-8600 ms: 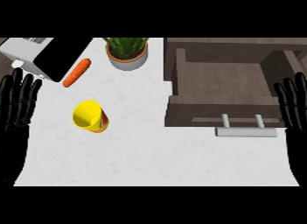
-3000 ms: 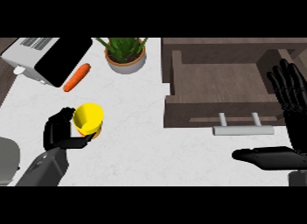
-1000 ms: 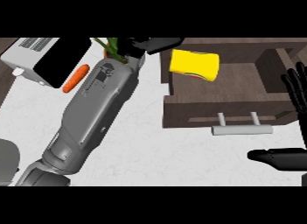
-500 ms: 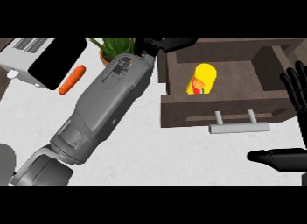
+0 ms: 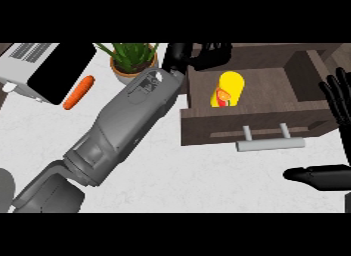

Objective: Pick up the cup, place it into the drawer and close the drawer

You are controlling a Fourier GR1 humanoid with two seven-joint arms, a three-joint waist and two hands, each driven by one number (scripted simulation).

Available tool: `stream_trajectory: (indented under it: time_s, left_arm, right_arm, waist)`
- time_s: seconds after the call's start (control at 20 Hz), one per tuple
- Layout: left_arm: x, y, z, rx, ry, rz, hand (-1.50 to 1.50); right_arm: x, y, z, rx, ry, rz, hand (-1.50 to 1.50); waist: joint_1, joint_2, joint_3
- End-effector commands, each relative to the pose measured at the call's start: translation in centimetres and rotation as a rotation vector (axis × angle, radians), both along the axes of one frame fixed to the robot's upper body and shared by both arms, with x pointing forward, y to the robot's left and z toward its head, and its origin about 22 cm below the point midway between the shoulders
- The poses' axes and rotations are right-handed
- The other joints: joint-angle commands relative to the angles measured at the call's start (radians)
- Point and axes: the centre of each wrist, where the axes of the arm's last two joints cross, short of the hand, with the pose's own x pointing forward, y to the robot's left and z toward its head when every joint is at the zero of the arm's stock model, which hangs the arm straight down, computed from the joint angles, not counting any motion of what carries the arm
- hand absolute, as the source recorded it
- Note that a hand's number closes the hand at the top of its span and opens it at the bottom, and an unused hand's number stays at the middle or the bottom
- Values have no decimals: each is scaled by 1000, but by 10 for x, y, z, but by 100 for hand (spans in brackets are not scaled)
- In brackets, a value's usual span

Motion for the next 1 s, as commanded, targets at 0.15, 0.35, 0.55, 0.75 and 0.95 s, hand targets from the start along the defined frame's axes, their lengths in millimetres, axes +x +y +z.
stream_trajectory:
  time_s: [0.15,0.35,0.55,0.75,0.95]
  left_arm:
    - [-4,0,-25,141,41,-10,-150]
    - [-12,-11,-25,228,33,17,-150]
    - [-7,-3,-32,222,6,55,-150]
    - [-14,-18,-14,115,-52,30,-150]
    - [-13,-18,-7,38,-96,21,-150]
  right_arm:
    - [-3,9,2,-2,-14,9,-150]
    - [7,18,4,-4,-10,26,-150]
    - [0,12,1,-7,-20,35,-150]
    - [-3,7,-5,112,-24,122,-150]
    - [-3,12,10,124,5,248,150]
  waist:
    - [-13,3,0]
    - [-28,7,0]
    - [-36,12,0]
    - [-18,3,0]
    - [-7,2,-1]
